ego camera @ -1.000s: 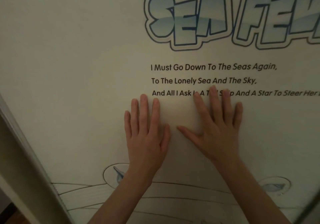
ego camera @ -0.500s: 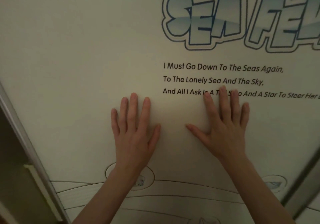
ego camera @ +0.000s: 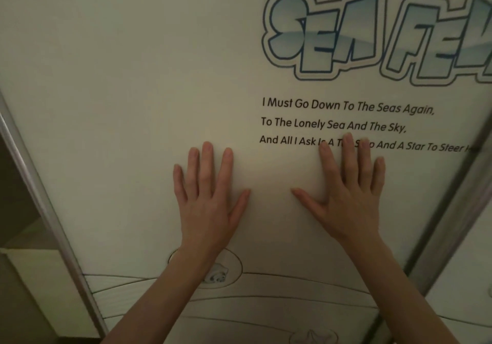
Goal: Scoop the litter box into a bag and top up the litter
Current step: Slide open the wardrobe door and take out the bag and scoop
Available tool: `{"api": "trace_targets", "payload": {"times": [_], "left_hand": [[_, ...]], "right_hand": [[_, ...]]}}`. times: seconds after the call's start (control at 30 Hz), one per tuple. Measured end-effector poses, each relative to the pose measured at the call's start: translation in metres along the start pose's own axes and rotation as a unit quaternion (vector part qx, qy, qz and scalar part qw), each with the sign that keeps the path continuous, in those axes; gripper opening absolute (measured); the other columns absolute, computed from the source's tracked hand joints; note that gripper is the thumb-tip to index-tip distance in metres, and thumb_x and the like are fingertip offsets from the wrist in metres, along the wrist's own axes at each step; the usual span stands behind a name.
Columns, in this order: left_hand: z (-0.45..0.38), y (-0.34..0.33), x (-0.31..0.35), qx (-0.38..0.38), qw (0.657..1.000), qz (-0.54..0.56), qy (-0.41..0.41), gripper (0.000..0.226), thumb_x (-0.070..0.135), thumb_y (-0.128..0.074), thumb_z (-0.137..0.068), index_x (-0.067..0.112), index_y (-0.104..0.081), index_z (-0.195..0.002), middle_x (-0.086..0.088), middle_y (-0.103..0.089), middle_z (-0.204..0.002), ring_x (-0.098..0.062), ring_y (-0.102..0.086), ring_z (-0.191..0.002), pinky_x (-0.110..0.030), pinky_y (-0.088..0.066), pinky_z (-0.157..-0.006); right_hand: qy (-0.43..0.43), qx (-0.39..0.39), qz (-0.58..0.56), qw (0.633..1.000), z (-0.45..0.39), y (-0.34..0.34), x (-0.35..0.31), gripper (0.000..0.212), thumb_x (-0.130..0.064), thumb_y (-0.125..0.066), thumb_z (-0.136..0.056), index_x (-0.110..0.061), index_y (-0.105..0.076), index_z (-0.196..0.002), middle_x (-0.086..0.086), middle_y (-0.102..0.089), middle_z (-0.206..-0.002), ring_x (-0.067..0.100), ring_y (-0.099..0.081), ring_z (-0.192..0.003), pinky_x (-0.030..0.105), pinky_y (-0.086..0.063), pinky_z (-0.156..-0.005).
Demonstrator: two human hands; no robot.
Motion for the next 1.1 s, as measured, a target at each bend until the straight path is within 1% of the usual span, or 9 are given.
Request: {"api": "trace_targets", "payload": {"times": [0.13,0.27,0.37,0.47,0.53,0.67,0.8,0.97,1.1], "left_hand": [[-0.001,-0.009,0.027,0.005,1.0,0.003,-0.002,0.073,0.053,-0.056,-0.099,0.015,-0.035,-0.158,-0.019,-0.026,-0.166,-0.039,-0.022,-0.155,-0.065,-0.02,-0.121],[-0.001,-0.012,0.055,0.003,1.0,0.008,-0.002,0.072,0.052,-0.056,-0.099,0.015,-0.036,-0.158,-0.019,-0.026,-0.166,-0.039,-0.022,-0.155,-0.065,-0.02,-0.121],[-0.001,-0.012,0.075,0.002,1.0,0.012,-0.006,0.07,0.051,-0.056,-0.1,0.015,-0.037,-0.157,-0.018,-0.026,-0.166,-0.038,-0.022,-0.155,-0.063,-0.022,-0.121],[-0.001,-0.01,0.088,0.0,0.999,0.013,-0.04,0.068,0.044,-0.059,-0.1,0.014,-0.037,-0.158,-0.016,-0.027,-0.166,-0.035,-0.024,-0.155,-0.062,-0.024,-0.121],[-0.001,-0.008,0.09,-0.002,0.999,0.008,-0.052,0.067,0.04,-0.058,-0.1,0.014,-0.036,-0.158,-0.015,-0.029,-0.166,-0.033,-0.025,-0.155,-0.062,-0.021,-0.122],[0.003,-0.002,0.065,0.011,1.0,-0.021,-0.007,0.066,0.04,-0.055,-0.101,0.013,-0.035,-0.158,-0.017,-0.025,-0.167,-0.035,-0.02,-0.156,-0.062,-0.015,-0.123],[0.009,-0.001,0.039,0.009,0.999,-0.025,0.021,0.067,0.039,-0.053,-0.103,0.009,-0.032,-0.159,-0.021,-0.022,-0.167,-0.038,-0.015,-0.156,-0.066,-0.015,-0.122],[0.012,-0.011,0.046,-0.024,1.0,-0.007,-0.009,0.068,0.04,-0.053,-0.104,0.009,-0.028,-0.16,-0.021,-0.019,-0.168,-0.039,-0.014,-0.157,-0.067,-0.018,-0.121],[0.011,-0.014,0.07,-0.026,0.999,0.001,-0.024,0.067,0.038,-0.055,-0.103,0.012,-0.031,-0.16,-0.019,-0.022,-0.167,-0.039,-0.018,-0.156,-0.066,-0.02,-0.12]], "right_hand": [[-0.01,-0.029,0.006,1.0,0.006,0.008,0.022,0.087,-0.068,-0.055,-0.093,-0.02,-0.027,-0.16,0.014,-0.011,-0.169,0.037,-0.008,-0.156,0.063,-0.016,-0.121],[-0.048,-0.038,0.007,0.998,0.007,0.025,0.027,0.076,-0.058,-0.049,-0.1,-0.016,-0.027,-0.16,0.018,-0.014,-0.168,0.036,-0.01,-0.156,0.059,-0.019,-0.122],[-0.018,-0.042,-0.006,0.999,0.004,0.033,0.009,0.07,-0.053,-0.046,-0.103,-0.018,-0.027,-0.16,0.014,-0.015,-0.168,0.034,-0.01,-0.156,0.057,-0.021,-0.122],[0.024,-0.052,-0.032,0.998,0.004,0.026,-0.007,0.067,-0.053,-0.045,-0.103,-0.022,-0.027,-0.16,0.01,-0.016,-0.169,0.032,-0.011,-0.156,0.058,-0.023,-0.12],[0.017,-0.052,-0.029,0.998,0.006,0.019,-0.003,0.068,-0.056,-0.045,-0.103,-0.025,-0.027,-0.16,0.007,-0.016,-0.169,0.031,-0.012,-0.157,0.058,-0.023,-0.12],[-0.002,-0.026,-0.011,1.0,0.01,0.017,0.02,0.068,-0.058,-0.047,-0.102,-0.025,-0.032,-0.159,0.007,-0.021,-0.168,0.031,-0.017,-0.156,0.06,-0.023,-0.119],[-0.011,-0.012,-0.006,1.0,0.015,0.018,0.042,0.067,-0.056,-0.049,-0.102,-0.022,-0.034,-0.158,0.009,-0.023,-0.167,0.033,-0.018,-0.155,0.062,-0.024,-0.118],[-0.045,-0.008,0.01,0.999,0.022,0.016,0.066,0.068,-0.054,-0.049,-0.103,-0.019,-0.032,-0.159,0.013,-0.02,-0.167,0.037,-0.016,-0.155,0.063,-0.022,-0.119],[-0.107,-0.006,0.01,0.994,0.026,0.021,0.074,0.069,-0.052,-0.047,-0.104,-0.013,-0.032,-0.158,0.02,-0.02,-0.166,0.038,-0.015,-0.155,0.06,-0.022,-0.12]]}}
Point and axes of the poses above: each hand's wrist, its own z-axis away from the middle knuckle, its own y-axis out of the back of the hand, x = y × z, the point moved 7 cm from there along -z, towards the middle knuckle
